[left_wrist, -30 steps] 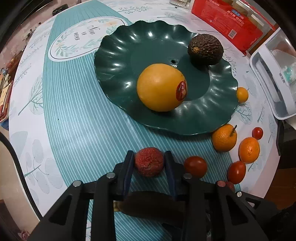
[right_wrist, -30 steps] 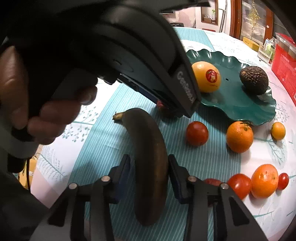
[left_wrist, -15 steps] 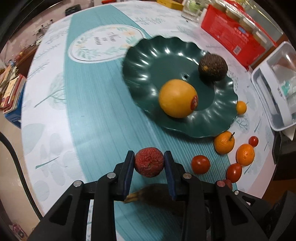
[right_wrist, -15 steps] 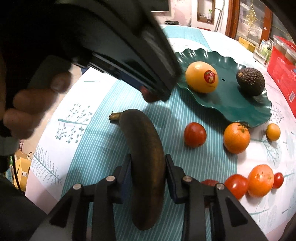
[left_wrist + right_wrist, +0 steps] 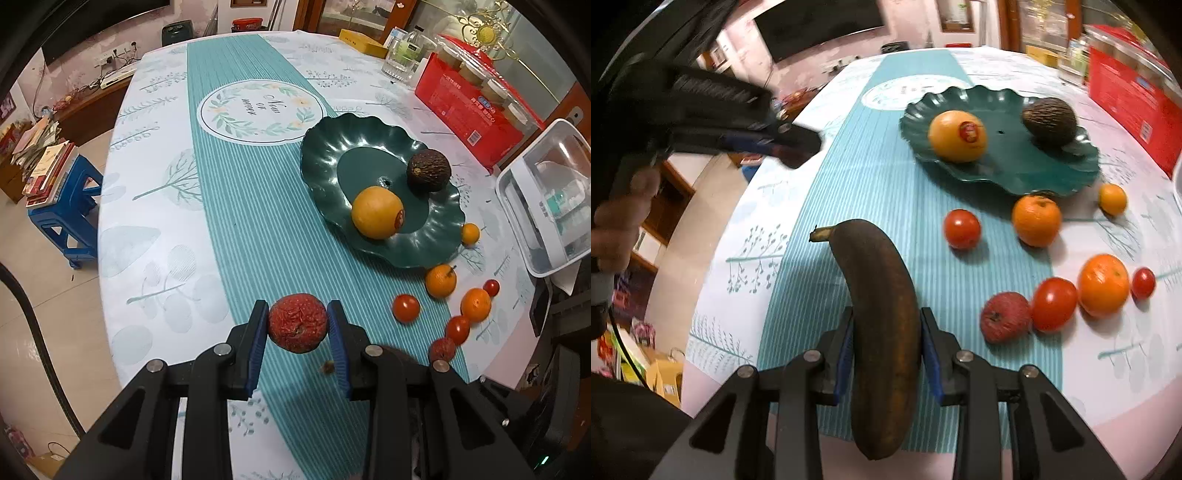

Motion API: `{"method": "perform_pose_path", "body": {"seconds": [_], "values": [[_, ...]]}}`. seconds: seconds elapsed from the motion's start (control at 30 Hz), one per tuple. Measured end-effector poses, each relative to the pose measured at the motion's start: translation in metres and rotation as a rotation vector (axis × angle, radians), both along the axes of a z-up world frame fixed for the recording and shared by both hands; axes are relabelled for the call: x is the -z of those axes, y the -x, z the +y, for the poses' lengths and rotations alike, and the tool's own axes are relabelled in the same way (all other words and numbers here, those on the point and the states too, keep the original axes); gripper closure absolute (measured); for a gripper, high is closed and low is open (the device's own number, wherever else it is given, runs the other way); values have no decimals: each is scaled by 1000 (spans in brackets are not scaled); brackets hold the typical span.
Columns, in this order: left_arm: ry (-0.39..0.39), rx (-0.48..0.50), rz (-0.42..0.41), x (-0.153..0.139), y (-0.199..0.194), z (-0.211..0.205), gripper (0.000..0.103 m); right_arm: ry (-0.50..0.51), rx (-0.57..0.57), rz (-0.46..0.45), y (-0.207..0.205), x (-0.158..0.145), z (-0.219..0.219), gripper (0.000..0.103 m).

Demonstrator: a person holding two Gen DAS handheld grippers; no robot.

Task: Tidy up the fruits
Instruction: 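Lower the lychee onto the plate while the right tool lays the banana there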

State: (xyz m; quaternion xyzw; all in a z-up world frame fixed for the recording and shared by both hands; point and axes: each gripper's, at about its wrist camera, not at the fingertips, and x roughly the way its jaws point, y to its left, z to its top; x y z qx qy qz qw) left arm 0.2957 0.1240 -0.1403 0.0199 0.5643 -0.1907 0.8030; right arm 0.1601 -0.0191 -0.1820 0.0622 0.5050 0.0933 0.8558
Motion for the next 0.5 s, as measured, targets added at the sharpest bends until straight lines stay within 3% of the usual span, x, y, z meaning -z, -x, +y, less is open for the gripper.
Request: {"method": "perform_pose_path", "body": {"seconds": [0.33,0.5], "values": [[16,-1,16,-17,12,4,72,-10,77,-62,-4,-37,-30,70],[24,-21,-20,-33,5,-4,72,0,82,-109,-24,-57,-55,70]]}}
